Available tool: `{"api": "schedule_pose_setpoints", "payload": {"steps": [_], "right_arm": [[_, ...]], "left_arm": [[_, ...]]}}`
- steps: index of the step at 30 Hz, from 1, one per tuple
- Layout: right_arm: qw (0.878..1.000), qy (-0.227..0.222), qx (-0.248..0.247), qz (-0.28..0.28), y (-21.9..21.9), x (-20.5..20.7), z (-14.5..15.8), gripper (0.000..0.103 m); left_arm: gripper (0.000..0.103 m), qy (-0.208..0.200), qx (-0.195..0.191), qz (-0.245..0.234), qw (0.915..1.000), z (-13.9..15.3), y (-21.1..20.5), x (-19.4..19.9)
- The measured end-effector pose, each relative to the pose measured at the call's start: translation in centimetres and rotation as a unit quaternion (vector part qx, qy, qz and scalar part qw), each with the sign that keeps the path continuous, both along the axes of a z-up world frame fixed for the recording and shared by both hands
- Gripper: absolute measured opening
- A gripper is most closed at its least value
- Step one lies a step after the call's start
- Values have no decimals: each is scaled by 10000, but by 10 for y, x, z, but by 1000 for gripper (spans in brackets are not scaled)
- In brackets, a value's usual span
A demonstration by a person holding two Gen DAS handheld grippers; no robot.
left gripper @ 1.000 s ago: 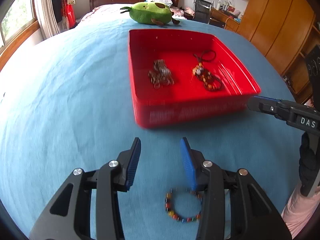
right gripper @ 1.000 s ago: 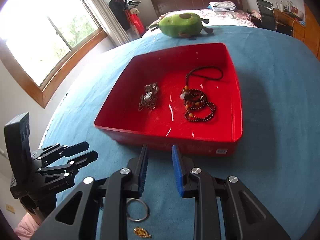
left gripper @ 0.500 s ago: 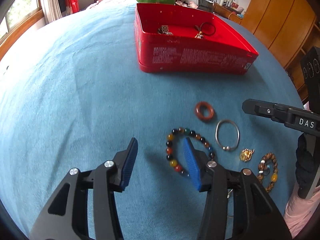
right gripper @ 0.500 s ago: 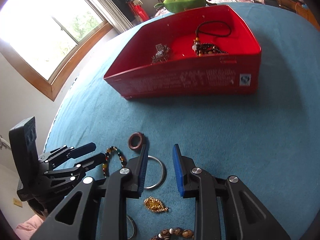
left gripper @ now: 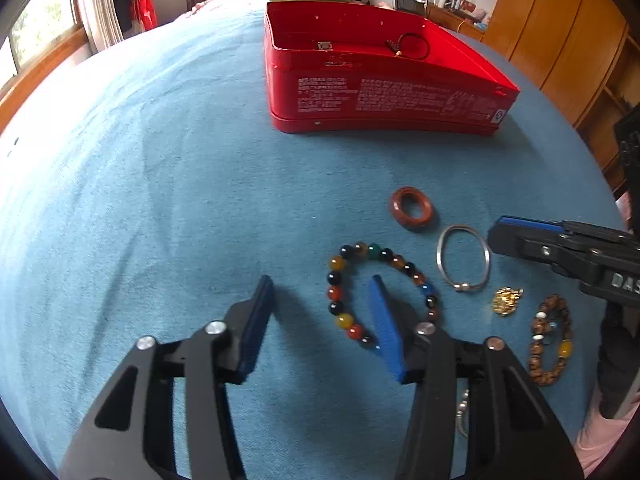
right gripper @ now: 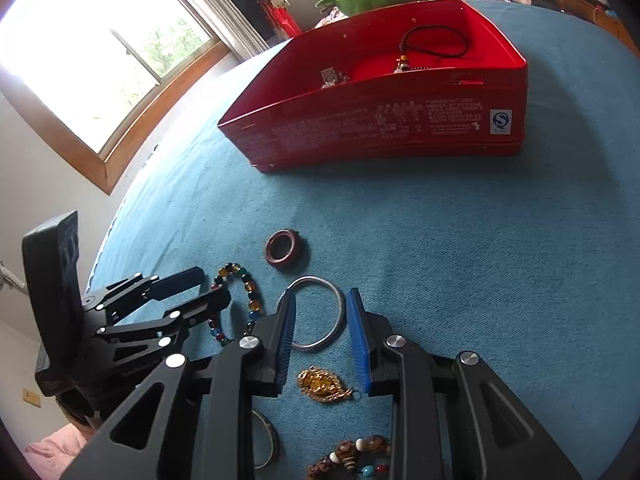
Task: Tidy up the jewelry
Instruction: 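Move both tools back toward the remaining jewelry, then grasp the multicolor bead bracelet with the left tool while the right tool grasps the silver bangle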
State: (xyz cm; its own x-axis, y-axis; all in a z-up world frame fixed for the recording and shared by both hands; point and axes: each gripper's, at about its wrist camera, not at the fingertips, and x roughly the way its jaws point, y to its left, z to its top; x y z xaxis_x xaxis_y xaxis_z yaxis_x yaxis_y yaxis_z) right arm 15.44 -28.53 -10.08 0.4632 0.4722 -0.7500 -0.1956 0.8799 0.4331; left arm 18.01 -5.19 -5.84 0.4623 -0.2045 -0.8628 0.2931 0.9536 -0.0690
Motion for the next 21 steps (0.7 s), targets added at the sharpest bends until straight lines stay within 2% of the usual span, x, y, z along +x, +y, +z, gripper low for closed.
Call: {"api": "schedule_pose_setpoints", "payload": {"steps": [8,11,17,21], "right_arm": [[9993,1,-32,374,18,-6,3,27],[9984,53,-85,556,28,-6,3,27],[9955,205,-502,771,46,-2,-7,28],[9938,140,-700,853,50,-4,-10,27]], "left_arm": [[7,-48,106,112,9999,-1,16,4],[7,-11,25,184,9998,2,24,9],[7,-29,14,335,9994,5,34,13],[7,-31,10,335,9994,5,34,14]]}}
